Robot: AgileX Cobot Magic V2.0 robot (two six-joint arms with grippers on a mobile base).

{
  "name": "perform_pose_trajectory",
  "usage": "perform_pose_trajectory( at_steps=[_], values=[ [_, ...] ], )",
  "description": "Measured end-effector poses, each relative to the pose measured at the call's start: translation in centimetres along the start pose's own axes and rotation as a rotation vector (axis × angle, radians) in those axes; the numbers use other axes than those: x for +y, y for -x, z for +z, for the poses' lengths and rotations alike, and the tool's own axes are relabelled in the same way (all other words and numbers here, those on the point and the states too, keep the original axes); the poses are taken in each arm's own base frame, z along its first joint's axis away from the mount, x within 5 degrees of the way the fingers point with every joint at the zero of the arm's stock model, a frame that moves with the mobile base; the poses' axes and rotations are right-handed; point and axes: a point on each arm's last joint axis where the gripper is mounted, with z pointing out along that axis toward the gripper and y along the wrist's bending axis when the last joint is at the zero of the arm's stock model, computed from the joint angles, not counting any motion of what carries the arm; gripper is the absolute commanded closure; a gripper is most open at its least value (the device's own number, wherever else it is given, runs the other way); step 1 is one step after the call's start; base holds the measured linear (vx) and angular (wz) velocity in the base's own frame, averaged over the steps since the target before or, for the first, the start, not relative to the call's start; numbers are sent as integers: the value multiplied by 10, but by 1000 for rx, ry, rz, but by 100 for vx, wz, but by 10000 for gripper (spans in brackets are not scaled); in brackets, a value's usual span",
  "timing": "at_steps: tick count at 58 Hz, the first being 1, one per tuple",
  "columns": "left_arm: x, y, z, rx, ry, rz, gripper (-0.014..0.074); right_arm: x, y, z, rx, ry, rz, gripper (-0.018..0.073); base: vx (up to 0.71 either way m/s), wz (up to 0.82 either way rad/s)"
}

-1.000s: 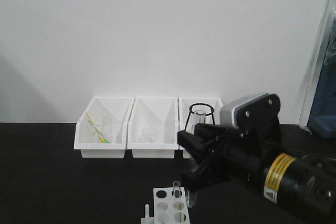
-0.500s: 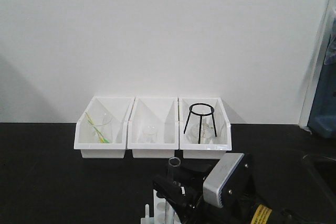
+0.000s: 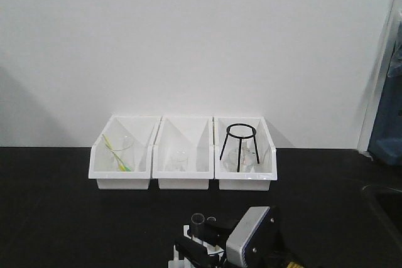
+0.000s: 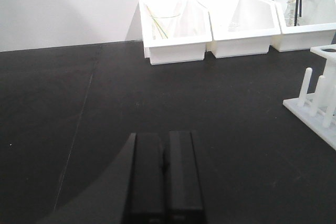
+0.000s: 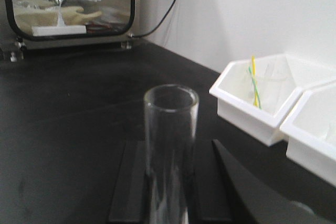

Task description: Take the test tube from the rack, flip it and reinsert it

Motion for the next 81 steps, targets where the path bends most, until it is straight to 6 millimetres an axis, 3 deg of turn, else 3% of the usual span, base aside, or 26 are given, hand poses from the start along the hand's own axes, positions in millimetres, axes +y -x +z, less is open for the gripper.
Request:
perform_pose_trajectory(
  at_steps=[8,16,29,38,43,48,59,64,68,81],
  values=[
    [0,0,0,0,0,0,602,0,-18,5,48,4,-10,487,0,0],
    [0,0,0,0,0,0,602,0,-29,7,72,10,-17,362,0,0],
    [0,0,0,0,0,0,602,0,-28,7,57,13,-22,100,0,0],
    [0,0,0,0,0,0,602,0,-18,5,47,5,-34,31,0,0],
    [0,0,0,0,0,0,602,-1,0,-1,21,-10,-34,56,0,0],
    [0,0,0,0,0,0,602,-1,26,-10,-14,-33,-18,138,0,0],
    [0,0,0,0,0,0,602,2,87,-51,-23,-130,32,579,0,0],
    [0,0,0,0,0,0,602,6,106,-79,0,-200,84,575,0,0],
    [0,0,0,0,0,0,602,13,109,-104,19,-243,114,575,0,0],
    [0,0,0,0,0,0,602,42,85,-174,36,-318,100,573,0,0]
  ],
)
